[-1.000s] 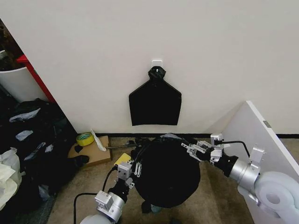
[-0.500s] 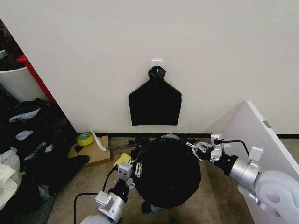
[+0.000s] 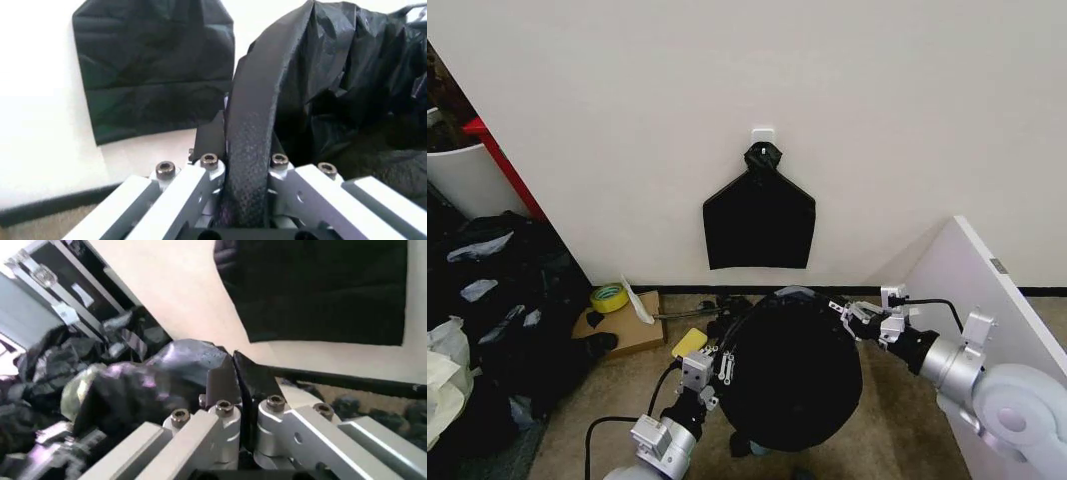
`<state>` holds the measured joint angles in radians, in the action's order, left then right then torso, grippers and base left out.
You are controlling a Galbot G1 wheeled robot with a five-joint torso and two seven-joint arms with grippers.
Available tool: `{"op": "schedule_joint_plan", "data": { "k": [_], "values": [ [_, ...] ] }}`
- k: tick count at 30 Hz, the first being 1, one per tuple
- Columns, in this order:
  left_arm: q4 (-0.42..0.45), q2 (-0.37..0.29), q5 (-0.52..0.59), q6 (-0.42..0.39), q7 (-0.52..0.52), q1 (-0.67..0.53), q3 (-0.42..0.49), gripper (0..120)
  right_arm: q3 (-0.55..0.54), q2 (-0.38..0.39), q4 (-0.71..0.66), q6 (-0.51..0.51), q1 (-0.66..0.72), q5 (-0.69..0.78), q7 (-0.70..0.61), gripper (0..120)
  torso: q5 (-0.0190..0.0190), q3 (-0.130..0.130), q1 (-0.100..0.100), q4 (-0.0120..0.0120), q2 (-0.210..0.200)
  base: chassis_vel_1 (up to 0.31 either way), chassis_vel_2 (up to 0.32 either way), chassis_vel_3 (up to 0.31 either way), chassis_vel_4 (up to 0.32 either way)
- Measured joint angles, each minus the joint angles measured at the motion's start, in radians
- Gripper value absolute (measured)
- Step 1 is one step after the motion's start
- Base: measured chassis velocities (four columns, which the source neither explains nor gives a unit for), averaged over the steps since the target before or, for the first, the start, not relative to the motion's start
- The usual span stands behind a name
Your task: Place the garbage bag over the trash bin.
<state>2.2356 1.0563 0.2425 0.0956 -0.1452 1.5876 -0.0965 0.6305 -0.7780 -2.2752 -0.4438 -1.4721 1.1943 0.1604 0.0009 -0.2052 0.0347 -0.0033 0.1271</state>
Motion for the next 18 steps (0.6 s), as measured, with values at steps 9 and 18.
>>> {"op": "schedule_joint_plan", "data": {
  "k": [9, 18],
  "values": [
    [0.005, 0.001, -0.045, 0.045, 0.044, 0.008, 0.009, 4, -0.014, 0.108, 0.073, 0.001, 0.022, -0.007, 0.033, 0, 0.0, 0.0, 0.0, 0.0001, 0.0, 0.0, 0.0, 0.0, 0.0],
    [-0.012, -0.003, -0.051, 0.072, 0.069, 0.001, 0.017, 4, -0.061, 0.133, 0.11, 0.001, 0.062, -0.045, 0.058, 0, 0.0, 0.0, 0.0, 0.0001, 0.0, 0.0, 0.0, 0.0, 0.0]
  ]
}}
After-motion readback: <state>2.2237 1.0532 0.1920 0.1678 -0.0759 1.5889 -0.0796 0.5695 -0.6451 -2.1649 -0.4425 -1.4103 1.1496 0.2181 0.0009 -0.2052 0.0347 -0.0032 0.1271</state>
